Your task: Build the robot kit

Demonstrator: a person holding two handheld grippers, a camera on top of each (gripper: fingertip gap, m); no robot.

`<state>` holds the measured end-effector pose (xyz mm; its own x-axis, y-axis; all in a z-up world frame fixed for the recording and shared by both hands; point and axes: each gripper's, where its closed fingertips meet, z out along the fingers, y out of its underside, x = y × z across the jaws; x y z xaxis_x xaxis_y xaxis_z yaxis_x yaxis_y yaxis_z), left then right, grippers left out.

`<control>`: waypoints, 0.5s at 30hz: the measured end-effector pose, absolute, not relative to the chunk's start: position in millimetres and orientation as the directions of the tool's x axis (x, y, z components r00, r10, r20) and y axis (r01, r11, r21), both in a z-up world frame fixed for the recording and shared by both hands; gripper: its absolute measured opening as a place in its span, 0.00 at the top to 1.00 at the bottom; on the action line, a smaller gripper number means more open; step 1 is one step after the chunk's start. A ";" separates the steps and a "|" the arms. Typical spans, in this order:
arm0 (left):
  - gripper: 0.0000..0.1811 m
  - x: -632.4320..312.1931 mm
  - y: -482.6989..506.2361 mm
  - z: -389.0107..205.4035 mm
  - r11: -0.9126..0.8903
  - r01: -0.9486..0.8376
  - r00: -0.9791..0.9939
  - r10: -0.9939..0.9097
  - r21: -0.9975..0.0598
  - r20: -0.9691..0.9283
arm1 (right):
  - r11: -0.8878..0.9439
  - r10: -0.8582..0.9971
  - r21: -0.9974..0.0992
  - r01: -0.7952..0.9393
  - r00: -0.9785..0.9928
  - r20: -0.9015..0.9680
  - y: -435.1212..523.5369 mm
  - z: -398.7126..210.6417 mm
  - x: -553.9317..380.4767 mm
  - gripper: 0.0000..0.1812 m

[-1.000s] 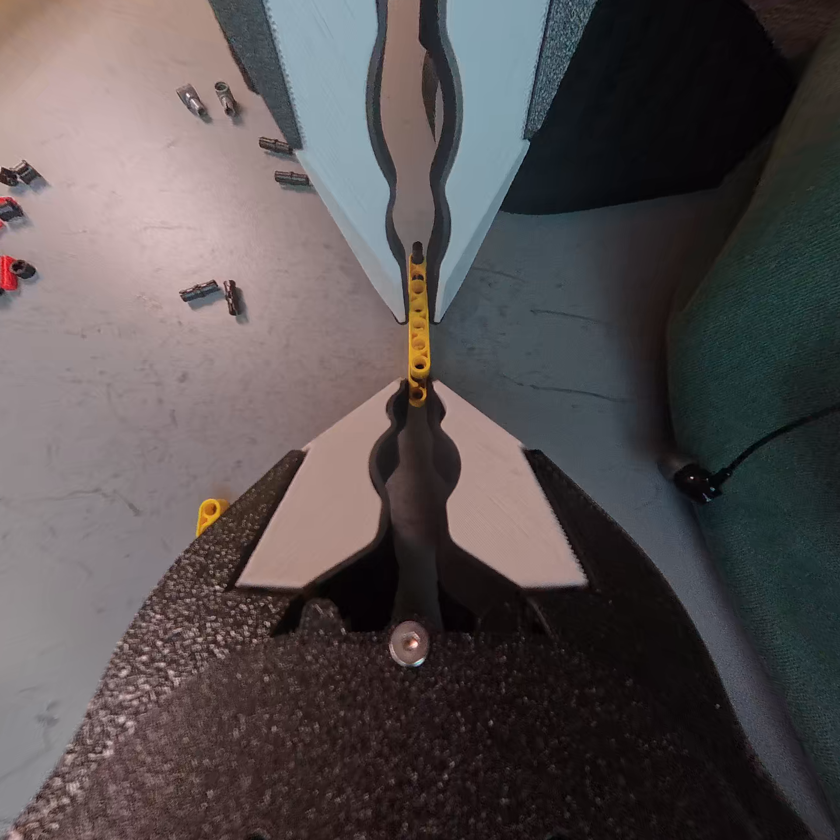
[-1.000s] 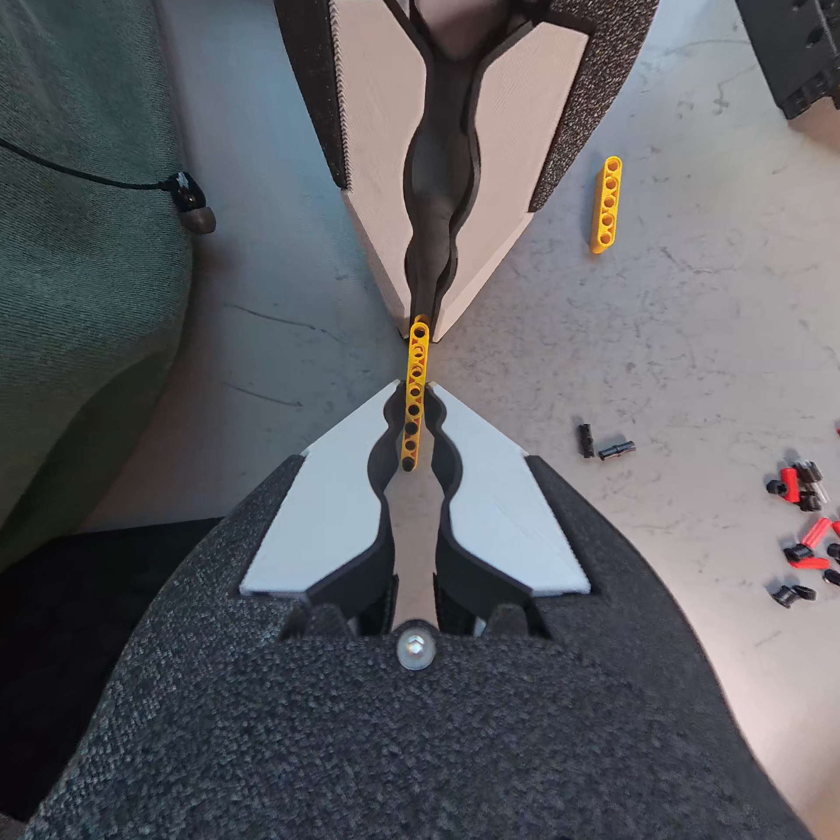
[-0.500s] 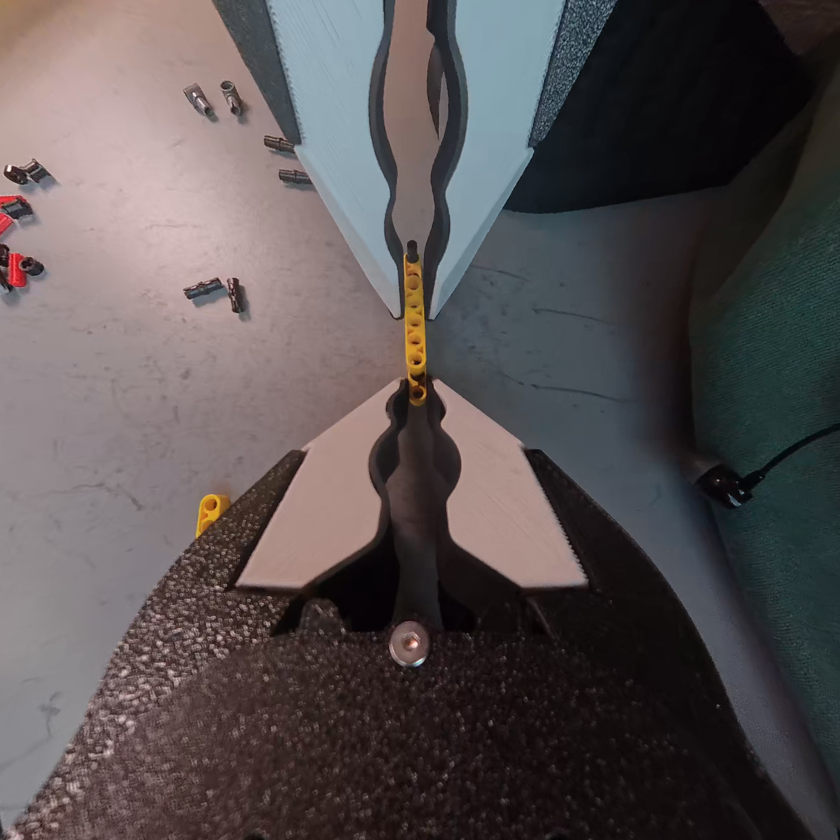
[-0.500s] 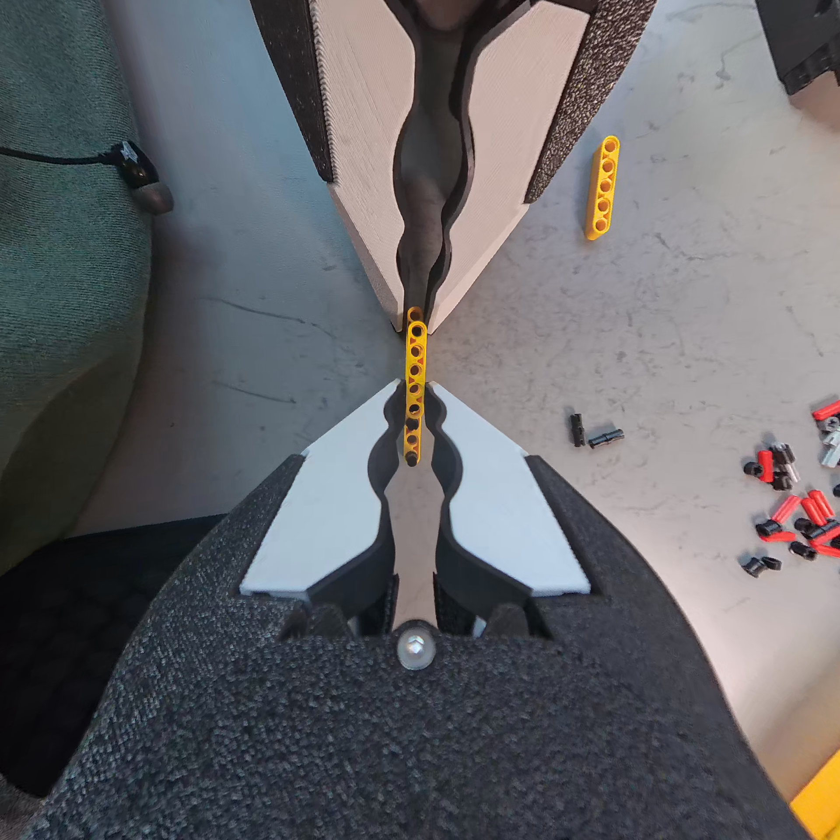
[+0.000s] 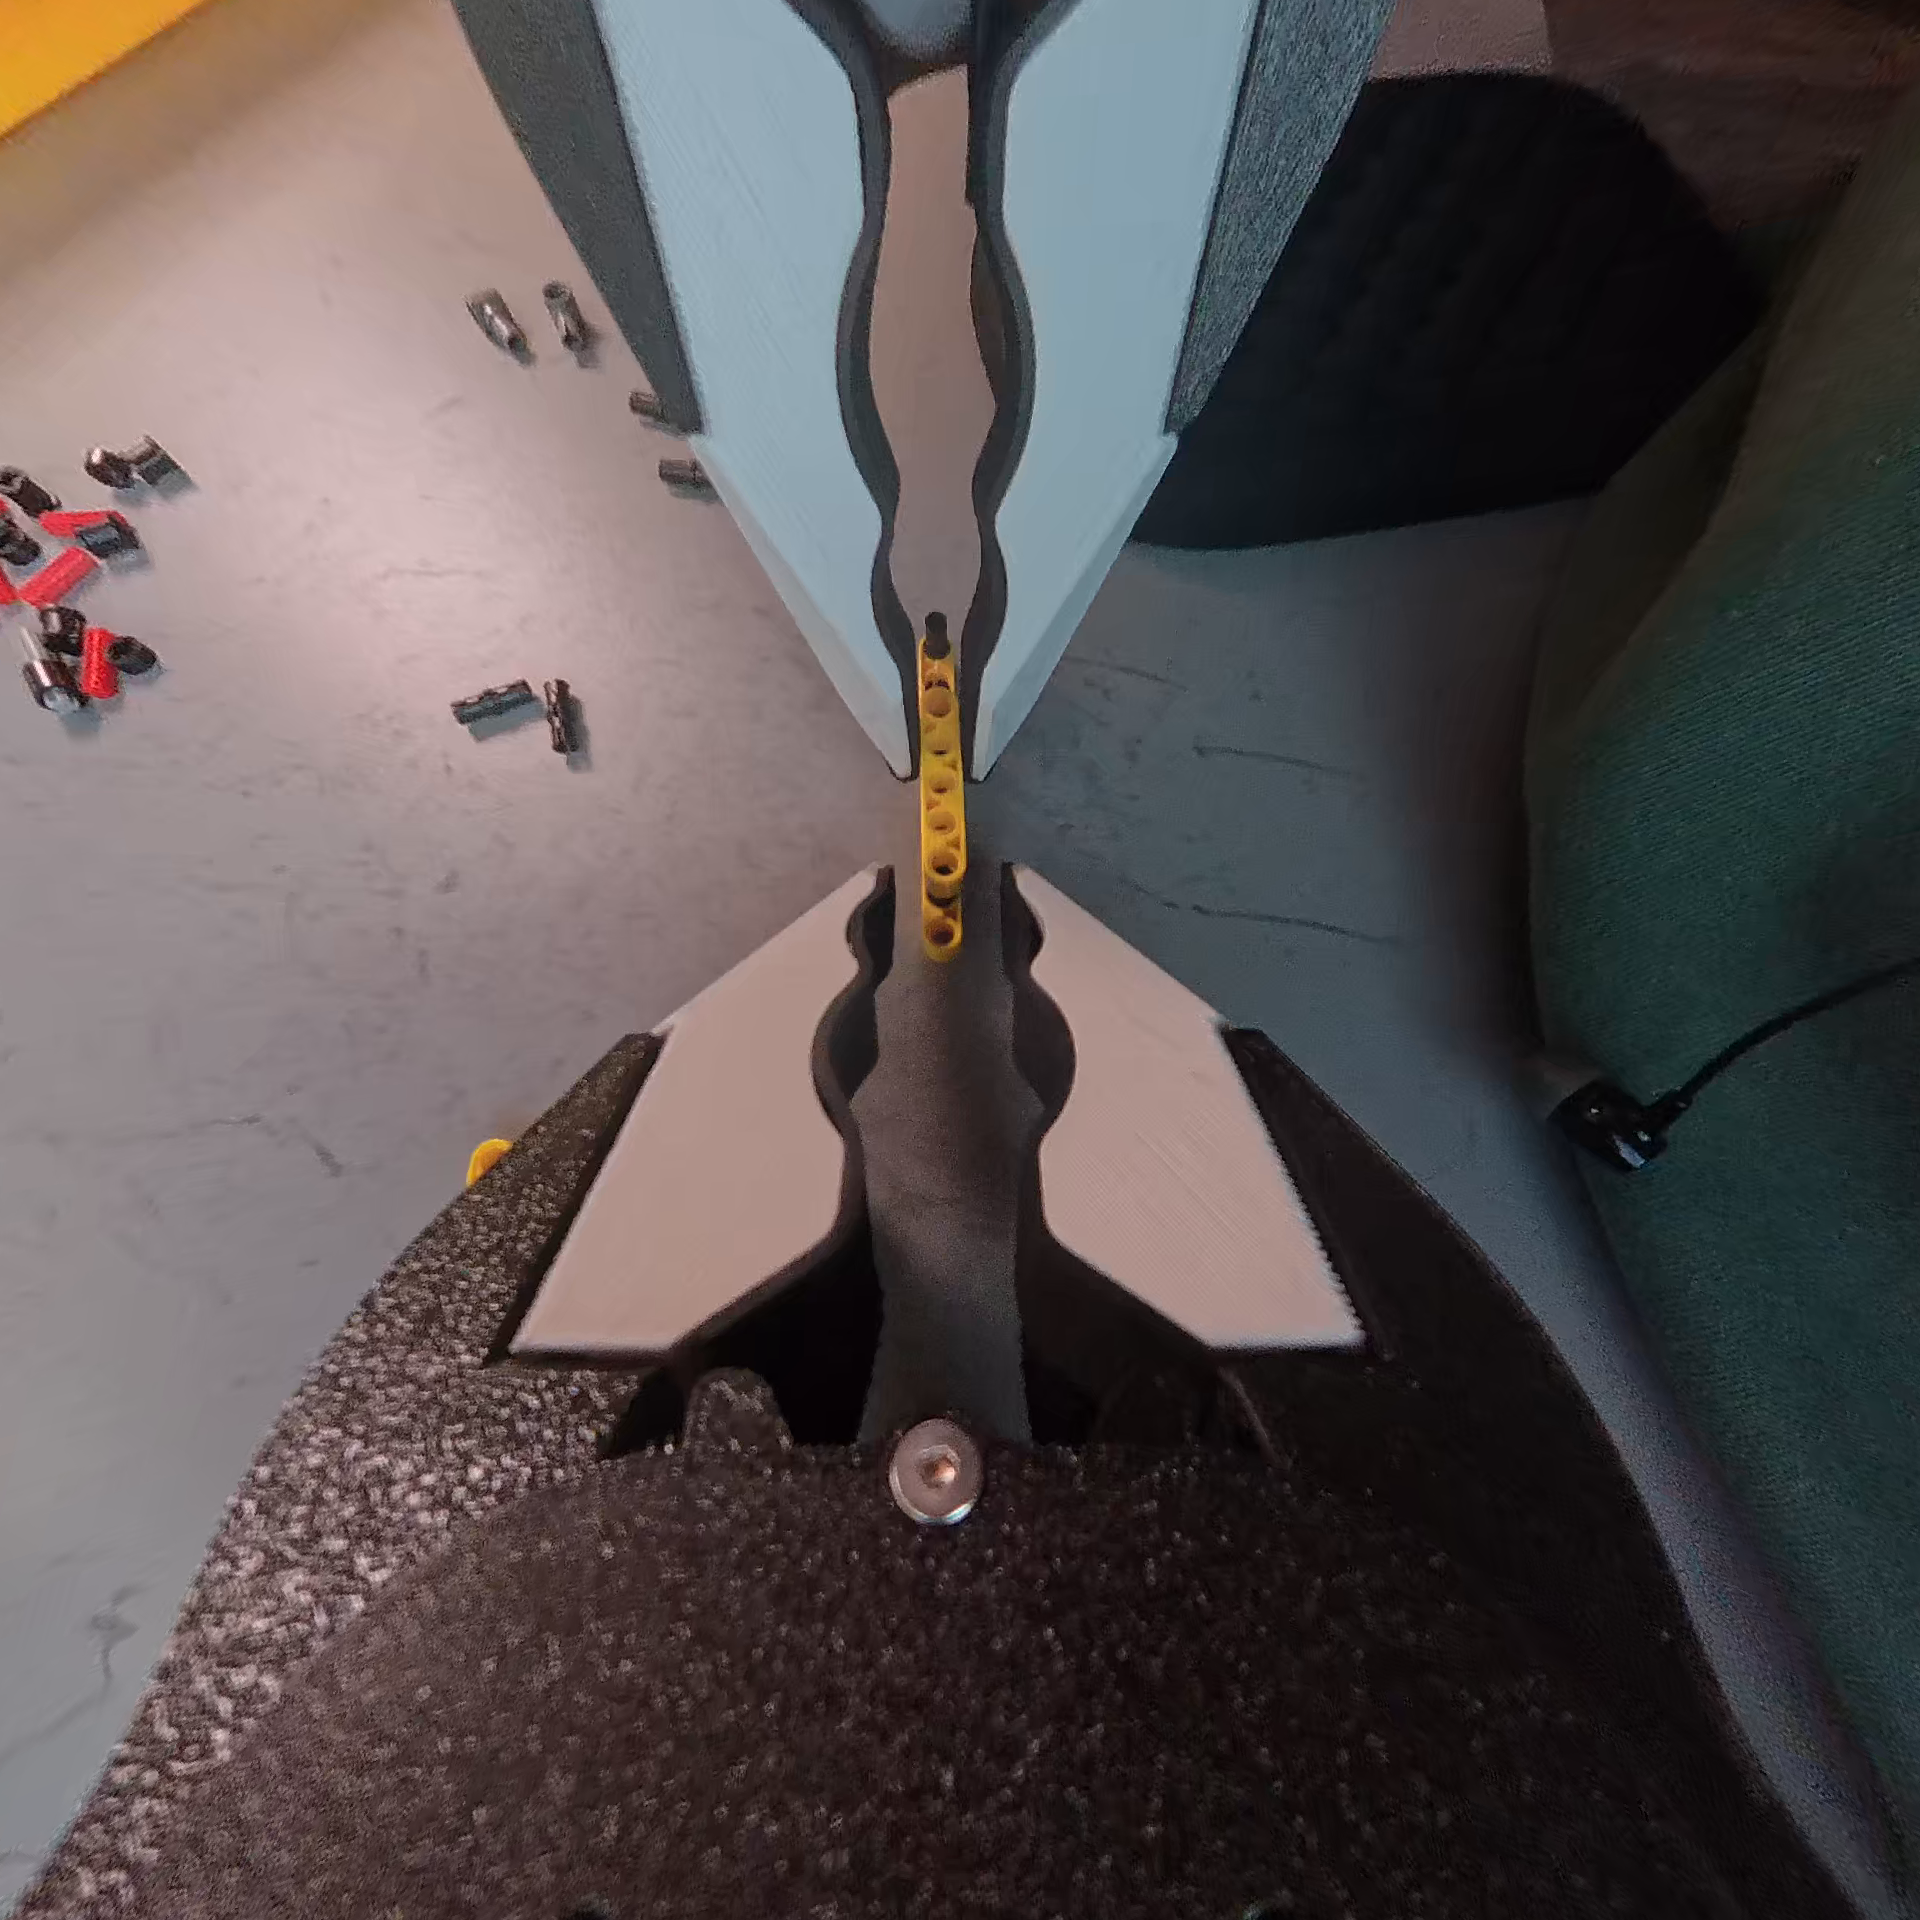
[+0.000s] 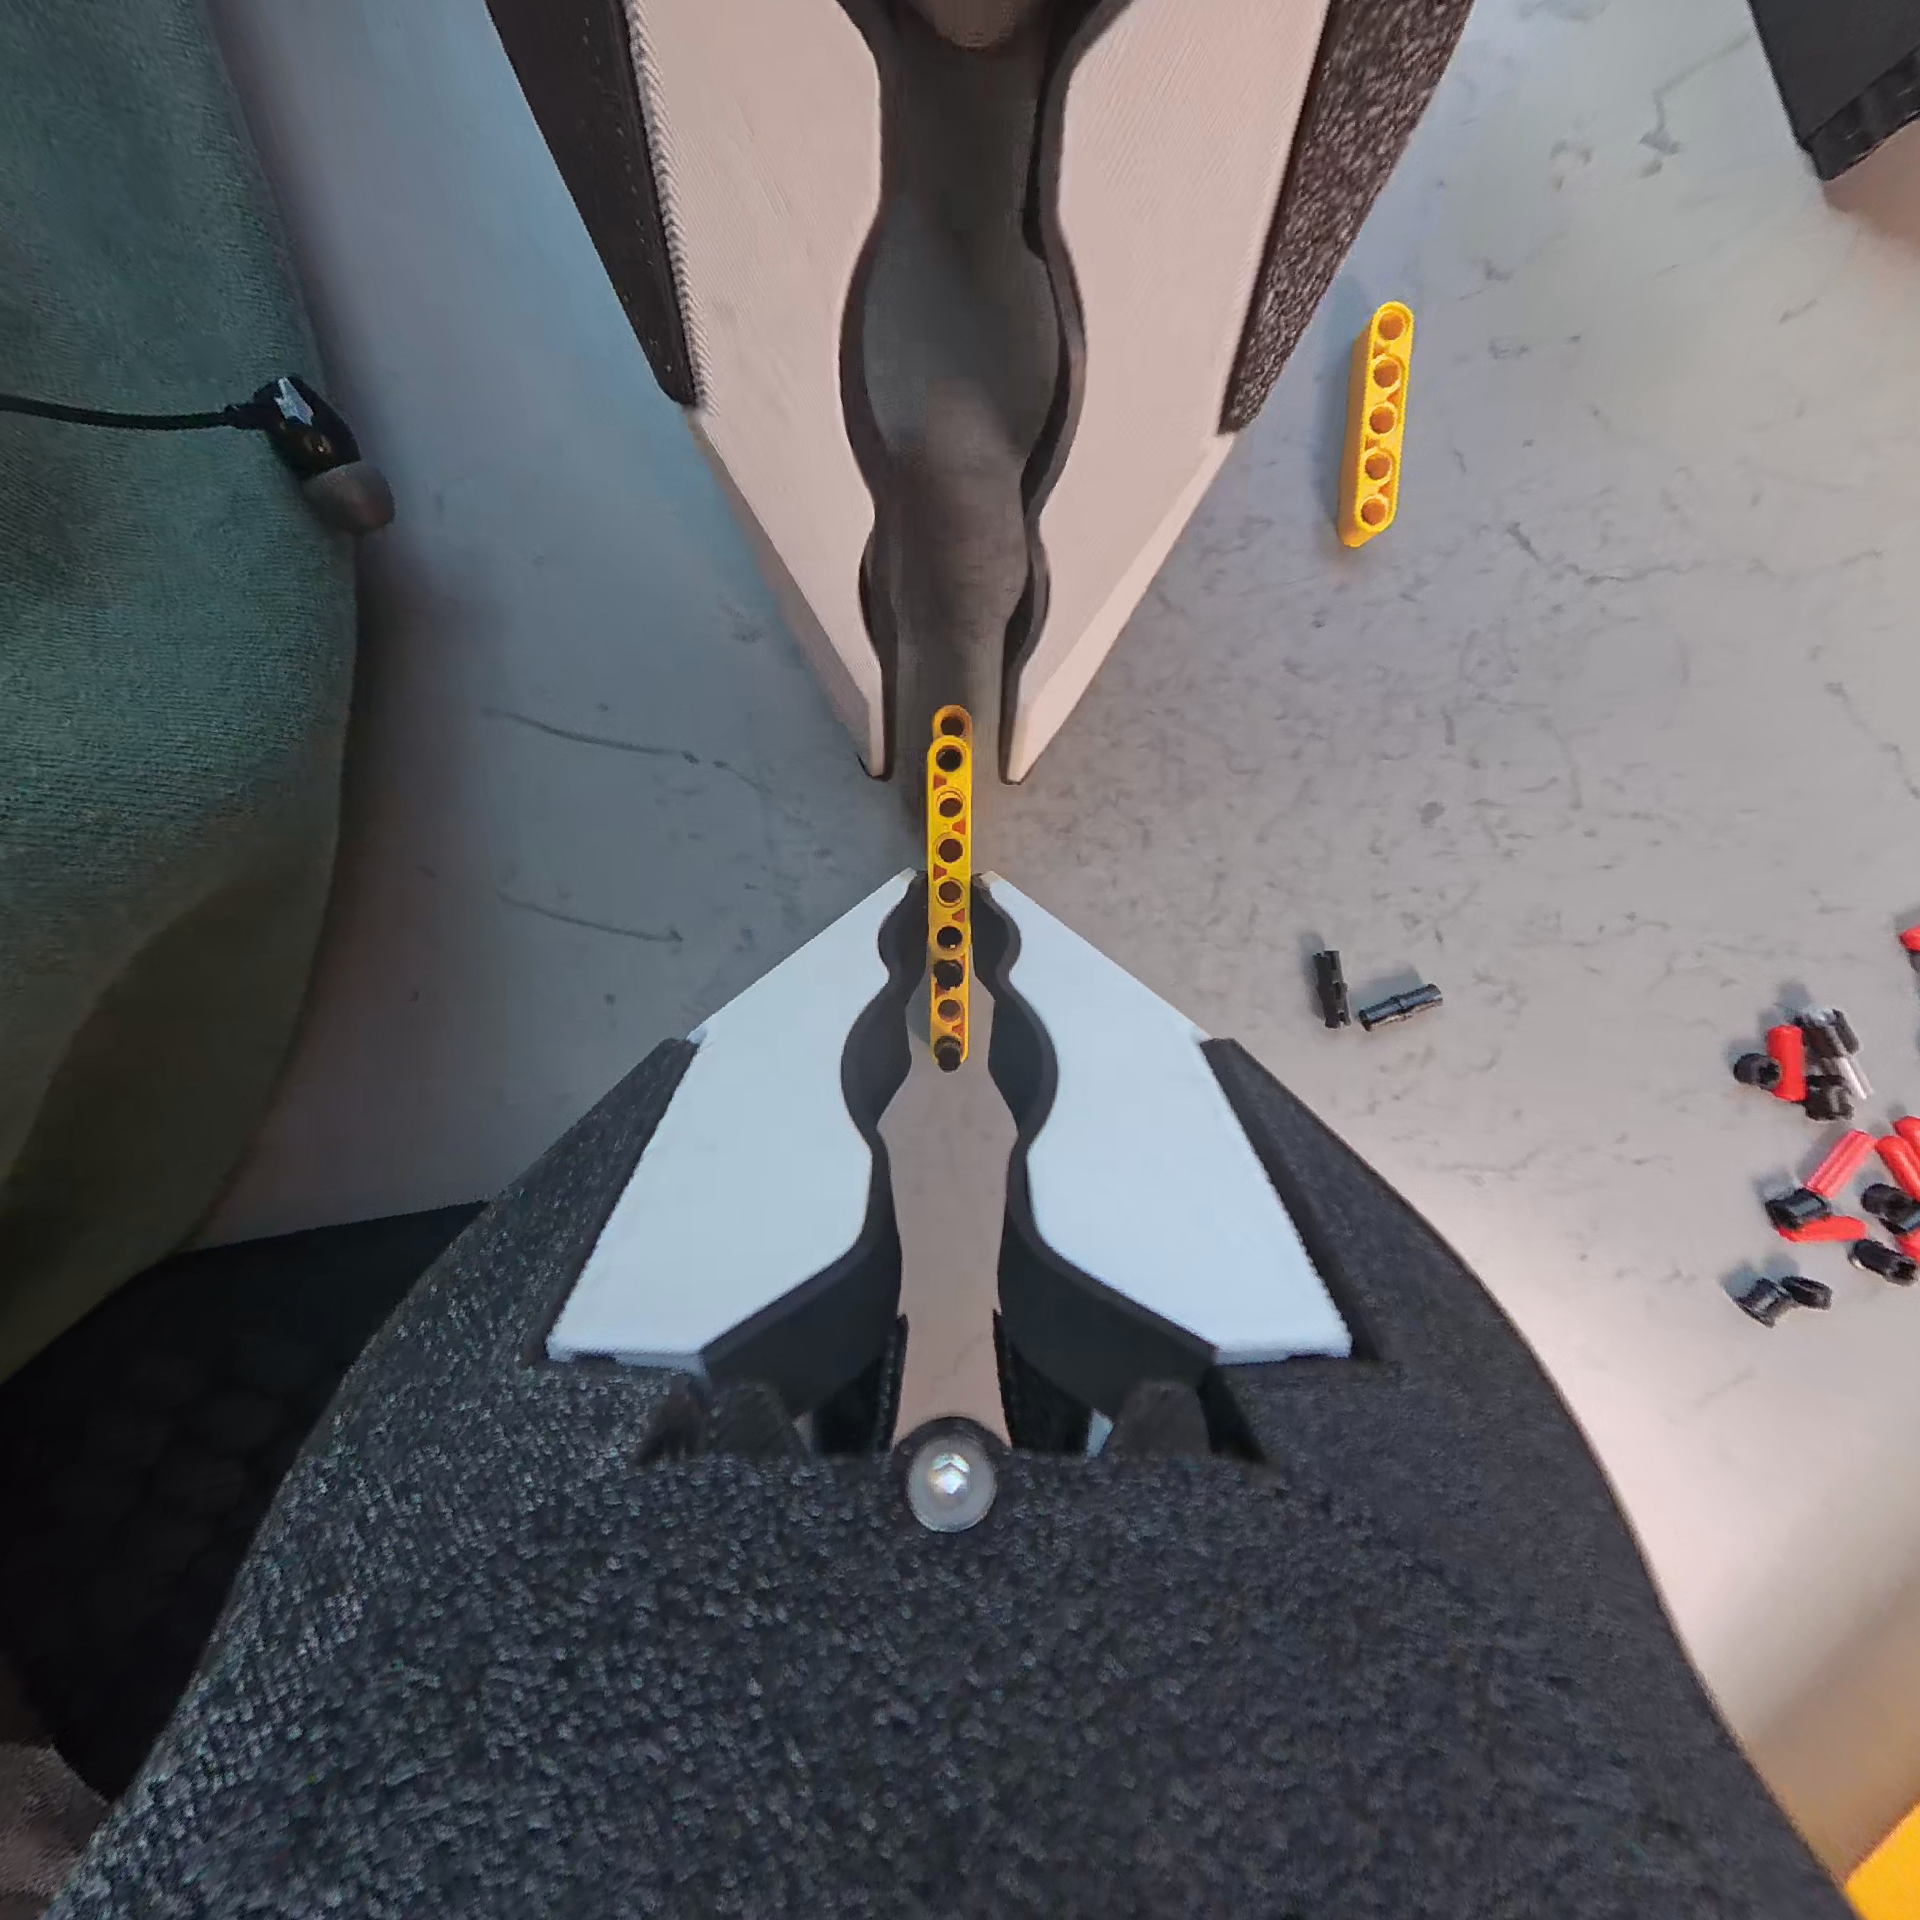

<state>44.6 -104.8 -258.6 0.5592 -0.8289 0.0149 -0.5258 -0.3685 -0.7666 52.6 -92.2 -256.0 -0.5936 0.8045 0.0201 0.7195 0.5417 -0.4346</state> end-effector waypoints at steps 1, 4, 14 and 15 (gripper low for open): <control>0.89 45.7 -104.8 -254.1 -0.366 -0.502 0.560 -0.828 -0.784 0.028 | 0.542 0.804 -0.438 0.717 -0.594 0.023 -92.3 -256.0 52.6 0.96; 0.96 45.9 -102.6 -251.6 -0.367 -0.487 0.568 -0.822 -0.793 0.032 | 0.539 0.807 -0.443 0.717 -0.590 0.028 -91.9 -256.0 52.3 0.96; 0.96 47.3 -102.0 -251.9 -0.373 -0.488 0.565 -0.824 -0.789 0.040 | 0.571 0.772 -0.522 0.633 -0.631 0.079 -98.6 -247.1 45.6 0.92; 0.96 47.3 -102.0 -252.0 -0.374 -0.487 0.564 -0.824 -0.789 0.042 | 0.579 0.768 -0.516 0.632 -0.635 0.085 -97.9 -248.5 45.3 0.93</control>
